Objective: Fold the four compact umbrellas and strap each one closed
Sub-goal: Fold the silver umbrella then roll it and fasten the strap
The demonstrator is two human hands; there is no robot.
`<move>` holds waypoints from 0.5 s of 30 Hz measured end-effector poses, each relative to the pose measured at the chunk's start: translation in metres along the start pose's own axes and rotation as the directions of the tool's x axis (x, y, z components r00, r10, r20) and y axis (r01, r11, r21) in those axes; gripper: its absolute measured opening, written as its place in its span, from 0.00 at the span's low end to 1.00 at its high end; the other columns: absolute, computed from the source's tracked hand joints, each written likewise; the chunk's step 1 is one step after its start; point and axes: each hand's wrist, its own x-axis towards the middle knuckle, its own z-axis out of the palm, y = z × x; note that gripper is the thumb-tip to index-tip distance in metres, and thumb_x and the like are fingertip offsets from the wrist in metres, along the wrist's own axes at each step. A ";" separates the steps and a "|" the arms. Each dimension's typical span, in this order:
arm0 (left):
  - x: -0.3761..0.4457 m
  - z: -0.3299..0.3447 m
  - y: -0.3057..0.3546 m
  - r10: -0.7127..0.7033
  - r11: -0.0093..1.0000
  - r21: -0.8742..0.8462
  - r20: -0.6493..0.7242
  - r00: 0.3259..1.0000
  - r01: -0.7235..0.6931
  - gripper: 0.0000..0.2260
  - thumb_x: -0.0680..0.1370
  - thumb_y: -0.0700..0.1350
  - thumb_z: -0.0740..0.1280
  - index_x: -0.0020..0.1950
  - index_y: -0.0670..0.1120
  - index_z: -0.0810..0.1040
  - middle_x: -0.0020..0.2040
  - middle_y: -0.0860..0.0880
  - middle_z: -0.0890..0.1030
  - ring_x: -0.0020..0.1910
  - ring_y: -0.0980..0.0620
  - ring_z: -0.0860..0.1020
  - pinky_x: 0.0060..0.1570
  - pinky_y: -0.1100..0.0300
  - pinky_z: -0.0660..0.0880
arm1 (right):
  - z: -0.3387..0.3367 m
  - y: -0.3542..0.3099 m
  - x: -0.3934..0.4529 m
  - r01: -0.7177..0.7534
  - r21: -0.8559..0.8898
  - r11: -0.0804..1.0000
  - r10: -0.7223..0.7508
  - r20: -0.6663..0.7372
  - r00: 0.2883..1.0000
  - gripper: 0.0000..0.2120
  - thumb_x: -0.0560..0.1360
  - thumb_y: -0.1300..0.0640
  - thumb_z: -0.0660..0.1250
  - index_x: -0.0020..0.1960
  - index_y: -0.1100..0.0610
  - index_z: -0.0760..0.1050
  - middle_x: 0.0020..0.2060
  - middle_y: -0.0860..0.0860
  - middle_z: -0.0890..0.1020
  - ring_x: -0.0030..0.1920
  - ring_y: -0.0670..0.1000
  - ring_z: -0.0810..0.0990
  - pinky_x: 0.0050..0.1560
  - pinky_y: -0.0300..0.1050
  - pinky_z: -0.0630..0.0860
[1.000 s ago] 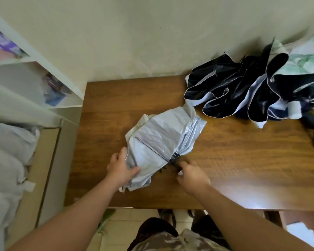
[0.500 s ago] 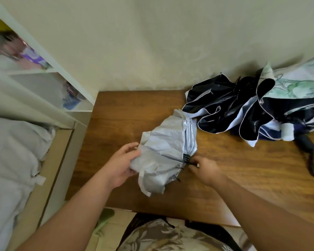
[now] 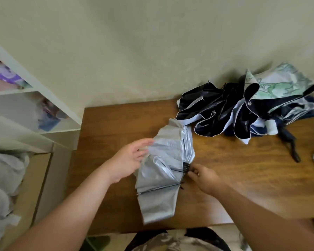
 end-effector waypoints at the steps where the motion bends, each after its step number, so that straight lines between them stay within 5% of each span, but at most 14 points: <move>1: 0.000 -0.004 -0.013 -0.008 0.961 0.278 0.069 0.998 -0.011 0.38 0.78 0.29 0.70 0.75 0.67 0.71 0.78 0.60 0.70 0.74 0.61 0.71 0.67 0.67 0.72 | 0.002 -0.004 -0.004 -0.014 0.013 1.000 0.014 -0.018 1.000 0.08 0.83 0.47 0.65 0.59 0.48 0.79 0.51 0.48 0.83 0.51 0.53 0.81 0.51 0.46 0.75; 3: 0.001 -0.008 -0.044 -0.066 0.729 0.683 0.148 0.987 -0.054 0.42 0.79 0.38 0.73 0.78 0.75 0.59 0.83 0.61 0.57 0.80 0.59 0.61 0.71 0.63 0.69 | 0.008 -0.009 -0.011 -0.045 0.049 0.998 0.047 -0.054 0.997 0.08 0.82 0.49 0.66 0.60 0.49 0.78 0.52 0.48 0.82 0.51 0.52 0.80 0.50 0.46 0.74; 5: -0.002 -0.005 -0.069 -0.078 0.695 0.719 0.091 0.993 -0.012 0.47 0.77 0.47 0.77 0.81 0.74 0.47 0.84 0.62 0.47 0.80 0.58 0.56 0.74 0.58 0.67 | 0.012 -0.016 -0.018 -0.055 0.067 0.996 0.061 -0.095 0.994 0.10 0.82 0.52 0.67 0.63 0.50 0.76 0.54 0.48 0.82 0.52 0.52 0.80 0.50 0.44 0.71; 8: 0.005 0.001 -0.094 -0.130 0.939 0.297 -0.162 0.978 0.174 0.52 0.75 0.48 0.80 0.84 0.65 0.46 0.75 0.56 0.70 0.66 0.57 0.76 0.57 0.61 0.78 | 0.022 -0.022 -0.029 -0.045 -0.065 0.997 0.033 -0.181 0.983 0.19 0.80 0.58 0.63 0.70 0.48 0.69 0.58 0.53 0.81 0.56 0.58 0.79 0.50 0.49 0.73; 11: 0.012 0.005 -0.110 -0.313 0.945 -0.151 -0.159 0.936 0.290 0.36 0.77 0.43 0.79 0.79 0.57 0.64 0.63 0.52 0.82 0.57 0.56 0.82 0.46 0.62 0.77 | 0.032 -0.032 -0.039 0.004 -0.338 0.941 -0.066 -0.174 0.983 0.33 0.78 0.64 0.60 0.79 0.43 0.57 0.65 0.52 0.75 0.61 0.59 0.73 0.55 0.53 0.75; 13: 0.012 0.006 -0.116 -0.282 0.959 -0.088 -0.160 0.946 0.271 0.22 0.77 0.43 0.78 0.65 0.58 0.75 0.63 0.50 0.84 0.56 0.56 0.83 0.49 0.62 0.79 | 0.033 -0.037 -0.042 0.042 -0.453 0.890 -0.106 -0.118 0.987 0.41 0.79 0.65 0.59 0.82 0.36 0.47 0.69 0.50 0.69 0.64 0.57 0.70 0.56 0.52 0.76; 15: 0.008 0.004 -0.112 -0.233 0.973 -0.042 -0.171 0.957 0.229 0.18 0.78 0.43 0.77 0.63 0.58 0.76 0.61 0.53 0.84 0.56 0.56 0.83 0.50 0.62 0.79 | 0.033 -0.040 -0.042 0.039 -0.499 0.866 -0.085 -0.071 0.994 0.42 0.82 0.62 0.58 0.81 0.30 0.39 0.69 0.50 0.67 0.64 0.58 0.69 0.57 0.52 0.76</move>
